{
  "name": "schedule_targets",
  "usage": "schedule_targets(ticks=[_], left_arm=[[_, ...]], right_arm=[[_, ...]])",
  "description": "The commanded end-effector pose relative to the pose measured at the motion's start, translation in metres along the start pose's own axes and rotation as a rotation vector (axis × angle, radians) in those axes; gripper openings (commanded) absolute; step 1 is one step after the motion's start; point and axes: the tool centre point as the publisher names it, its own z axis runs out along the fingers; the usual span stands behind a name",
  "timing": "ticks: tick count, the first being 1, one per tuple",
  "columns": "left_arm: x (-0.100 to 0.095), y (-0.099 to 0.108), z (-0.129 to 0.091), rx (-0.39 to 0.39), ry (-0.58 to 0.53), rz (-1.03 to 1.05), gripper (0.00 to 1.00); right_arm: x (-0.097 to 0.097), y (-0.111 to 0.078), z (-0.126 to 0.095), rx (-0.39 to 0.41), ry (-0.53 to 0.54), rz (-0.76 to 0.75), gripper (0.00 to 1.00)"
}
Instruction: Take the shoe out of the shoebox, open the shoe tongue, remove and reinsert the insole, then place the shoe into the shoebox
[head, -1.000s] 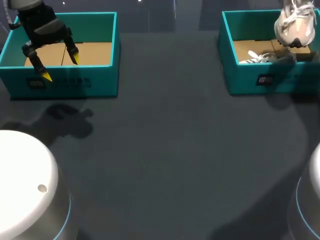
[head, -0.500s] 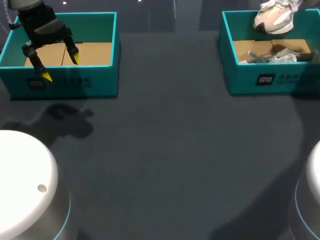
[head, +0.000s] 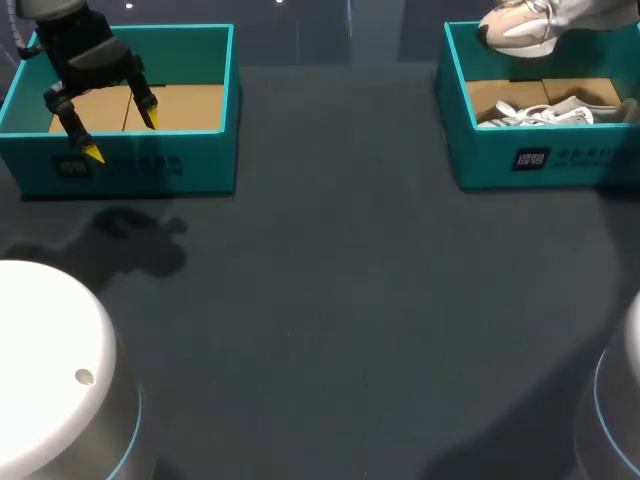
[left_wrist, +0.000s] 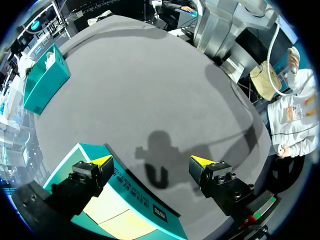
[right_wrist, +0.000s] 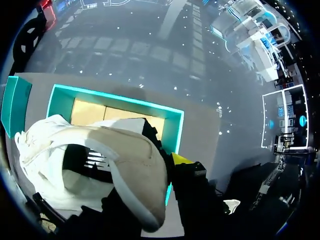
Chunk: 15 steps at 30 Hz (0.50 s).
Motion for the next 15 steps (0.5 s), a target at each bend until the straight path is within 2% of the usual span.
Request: schedule_targets(ticks=[1,7,8,9,11,12,14,15], left_arm=[[0.0,0.0,0.0,-0.001,0.002,0.001,1.0],[0.0,0.0,0.0,-0.001,0.002,0.001,1.0],[0.0,0.0,0.0,-0.001,0.002,0.001,1.0],[0.0,0.0,0.0,-0.001,0.002,0.001,1.0],[0.0,0.0,0.0,-0.001,0.002,0.001,1.0],[0.0,0.0,0.0,-0.001,0.002,0.001,1.0],[0.0,0.0,0.0,-0.001,0.002,0.001,1.0],[0.0,0.0,0.0,-0.001,0.002,0.001,1.0]], right_arm=[[0.006,-0.019,-0.002,-0.085,-0.014,0.017,0.0],[0.006,-0.019,-0.002,-0.085,-0.014,0.017,0.0],[0.007,-0.019,0.003,-0.059,-0.034,0.045,0.0],[0.006,-0.02,0.008,-0.059,-0.007,0.078,0.0],[0.006,-0.022,0.017,-0.035,-0.046,0.132,0.0],[0.006,-0.023,0.02,-0.039,-0.032,0.138,0.0],[0.007,-0.024,0.026,-0.008,-0.079,0.193,0.0],[0.006,-0.024,0.029,-0.014,-0.052,0.202,0.0]])
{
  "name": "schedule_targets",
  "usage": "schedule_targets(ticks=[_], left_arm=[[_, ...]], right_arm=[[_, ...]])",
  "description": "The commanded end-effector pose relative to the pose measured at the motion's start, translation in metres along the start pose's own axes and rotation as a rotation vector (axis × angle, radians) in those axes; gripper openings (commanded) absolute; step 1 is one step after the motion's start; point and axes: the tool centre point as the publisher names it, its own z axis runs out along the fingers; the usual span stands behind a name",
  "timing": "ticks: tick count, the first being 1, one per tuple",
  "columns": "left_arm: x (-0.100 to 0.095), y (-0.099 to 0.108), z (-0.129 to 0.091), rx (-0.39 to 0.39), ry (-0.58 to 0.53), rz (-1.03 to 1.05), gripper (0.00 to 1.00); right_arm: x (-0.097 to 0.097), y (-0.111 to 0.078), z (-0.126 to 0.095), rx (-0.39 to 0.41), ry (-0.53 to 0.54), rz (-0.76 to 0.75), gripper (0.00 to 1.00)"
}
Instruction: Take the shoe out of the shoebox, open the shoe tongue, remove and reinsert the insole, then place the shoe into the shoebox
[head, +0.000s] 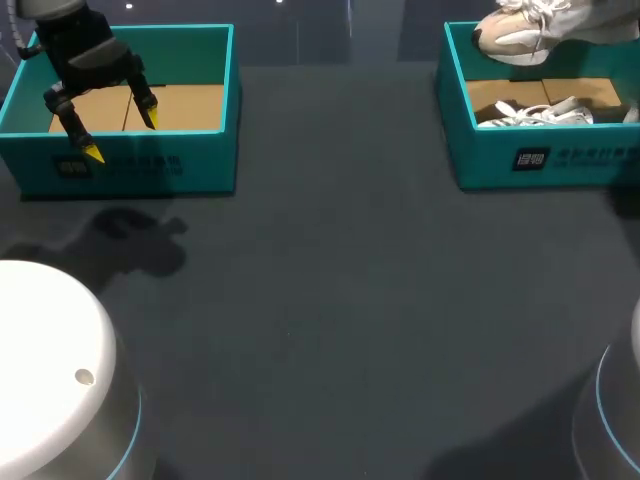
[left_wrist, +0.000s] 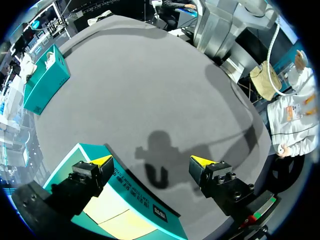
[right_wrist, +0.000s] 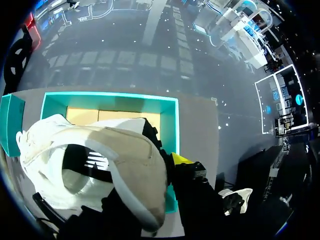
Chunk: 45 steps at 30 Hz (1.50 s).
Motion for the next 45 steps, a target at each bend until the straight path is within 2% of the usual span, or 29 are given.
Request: schedule_targets(ticks=[1,8,10,19,22,32,36,45], left_arm=[[0.0,0.0,0.0,-0.001,0.002,0.001,1.0],[0.0,0.0,0.0,-0.001,0.002,0.001,1.0],[0.0,0.0,0.0,-0.001,0.002,0.001,1.0],[0.0,0.0,0.0,-0.001,0.002,0.001,1.0],[0.0,0.0,0.0,-0.001,0.002,0.001,1.0],[0.0,0.0,0.0,-0.001,0.002,0.001,1.0],[0.0,0.0,0.0,-0.001,0.002,0.001,1.0],[0.0,0.0,0.0,-0.001,0.002,0.001,1.0]], right_arm=[[0.004,0.004,0.013,0.016,-0.02,0.054,0.0],[0.002,0.004,0.034,0.003,-0.037,0.113,0.0],[-0.001,0.001,0.03,-0.022,-0.023,0.143,0.0],[-0.001,0.001,0.03,-0.022,-0.023,0.143,0.0],[0.0,0.001,0.043,-0.019,-0.015,0.169,0.0],[0.012,-0.003,0.069,-0.03,-0.075,0.215,0.0],[0.015,-0.004,0.072,-0.04,-0.113,0.232,0.0],[0.027,-0.001,0.078,-0.043,-0.122,0.214,0.0]])
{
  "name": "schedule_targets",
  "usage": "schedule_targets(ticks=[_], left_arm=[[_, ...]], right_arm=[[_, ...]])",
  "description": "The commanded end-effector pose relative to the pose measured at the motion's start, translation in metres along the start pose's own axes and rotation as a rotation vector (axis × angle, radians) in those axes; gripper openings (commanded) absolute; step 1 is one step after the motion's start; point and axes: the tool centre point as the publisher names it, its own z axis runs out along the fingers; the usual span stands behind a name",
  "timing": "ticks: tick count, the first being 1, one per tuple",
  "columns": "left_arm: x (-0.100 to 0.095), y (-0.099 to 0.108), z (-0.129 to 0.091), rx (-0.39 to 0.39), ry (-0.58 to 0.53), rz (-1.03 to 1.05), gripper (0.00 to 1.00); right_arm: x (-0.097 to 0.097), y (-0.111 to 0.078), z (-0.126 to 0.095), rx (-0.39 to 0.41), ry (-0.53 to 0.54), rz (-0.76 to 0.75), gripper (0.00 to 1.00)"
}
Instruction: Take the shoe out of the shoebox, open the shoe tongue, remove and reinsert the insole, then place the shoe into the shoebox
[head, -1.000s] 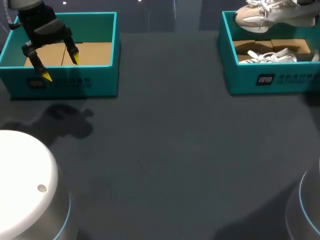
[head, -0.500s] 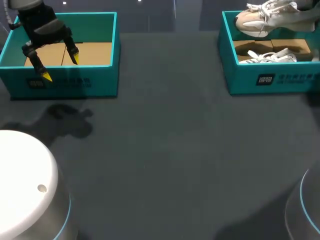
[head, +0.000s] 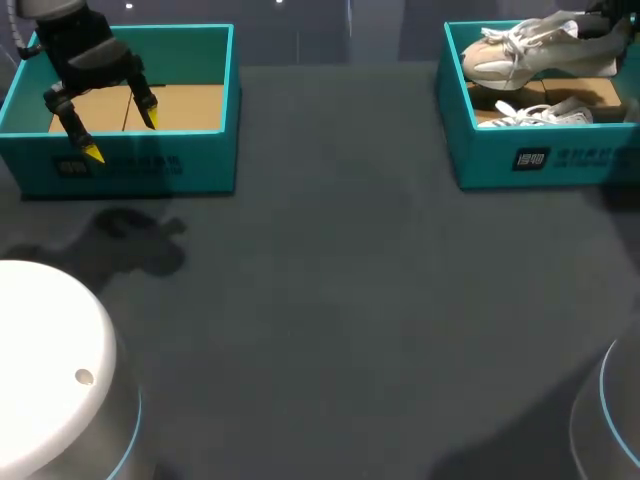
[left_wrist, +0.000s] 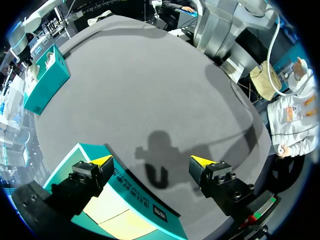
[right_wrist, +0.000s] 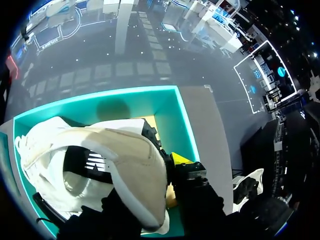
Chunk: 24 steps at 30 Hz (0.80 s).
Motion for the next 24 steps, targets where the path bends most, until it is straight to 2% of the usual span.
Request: schedule_targets(ticks=[1,9,24], left_arm=[[0.0,0.0,-0.001,-0.002,0.002,0.001,1.0],[0.0,0.0,-0.001,-0.002,0.002,0.001,1.0],[0.0,0.0,-0.001,-0.002,0.002,0.001,1.0]], right_arm=[[0.006,0.002,0.002,0.0,-0.01,-0.005,0.0],[0.012,0.002,0.015,0.026,-0.012,-0.015,0.0],[0.027,0.003,0.058,0.08,0.03,-0.097,0.0]])
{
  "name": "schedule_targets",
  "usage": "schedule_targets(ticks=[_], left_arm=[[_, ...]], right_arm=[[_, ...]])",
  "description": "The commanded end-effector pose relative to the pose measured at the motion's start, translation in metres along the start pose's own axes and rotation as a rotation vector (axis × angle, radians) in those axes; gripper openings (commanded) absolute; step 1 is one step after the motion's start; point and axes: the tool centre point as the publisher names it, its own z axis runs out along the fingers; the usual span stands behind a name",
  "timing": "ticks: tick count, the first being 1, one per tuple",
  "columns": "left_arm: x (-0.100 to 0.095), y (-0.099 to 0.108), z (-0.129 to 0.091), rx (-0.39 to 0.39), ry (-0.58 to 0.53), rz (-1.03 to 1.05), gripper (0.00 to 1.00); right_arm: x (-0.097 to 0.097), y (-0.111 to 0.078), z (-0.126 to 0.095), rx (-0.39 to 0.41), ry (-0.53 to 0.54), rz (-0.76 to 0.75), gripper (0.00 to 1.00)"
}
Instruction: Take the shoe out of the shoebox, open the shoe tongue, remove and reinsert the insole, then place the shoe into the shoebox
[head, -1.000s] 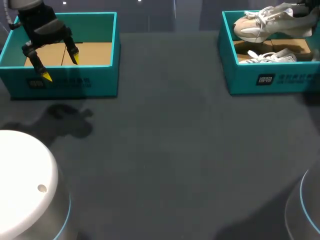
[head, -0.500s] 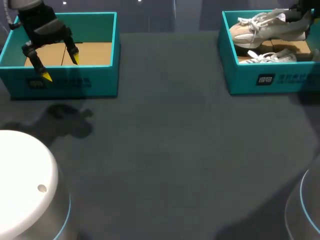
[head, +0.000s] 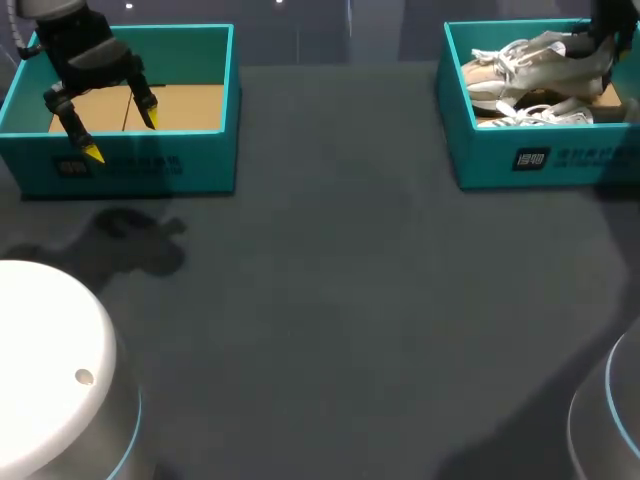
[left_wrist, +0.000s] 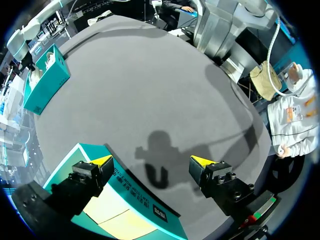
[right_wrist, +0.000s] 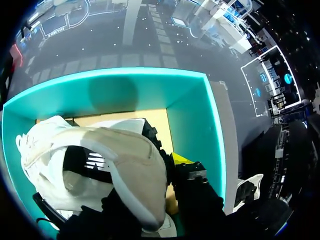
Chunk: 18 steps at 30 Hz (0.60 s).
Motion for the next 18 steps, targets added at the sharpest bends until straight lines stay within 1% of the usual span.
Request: schedule_targets(ticks=[1,10,18], left_arm=[[0.0,0.0,-0.001,-0.002,0.002,0.001,1.0],[0.0,0.0,-0.001,-0.002,0.002,0.001,1.0],[0.0,0.0,-0.001,-0.002,0.002,0.001,1.0]], right_arm=[[0.006,0.012,0.014,0.022,0.001,-0.014,0.0],[0.008,0.012,0.027,0.05,0.007,-0.038,0.0],[0.008,0.011,0.045,0.092,0.037,-0.061,0.0]])
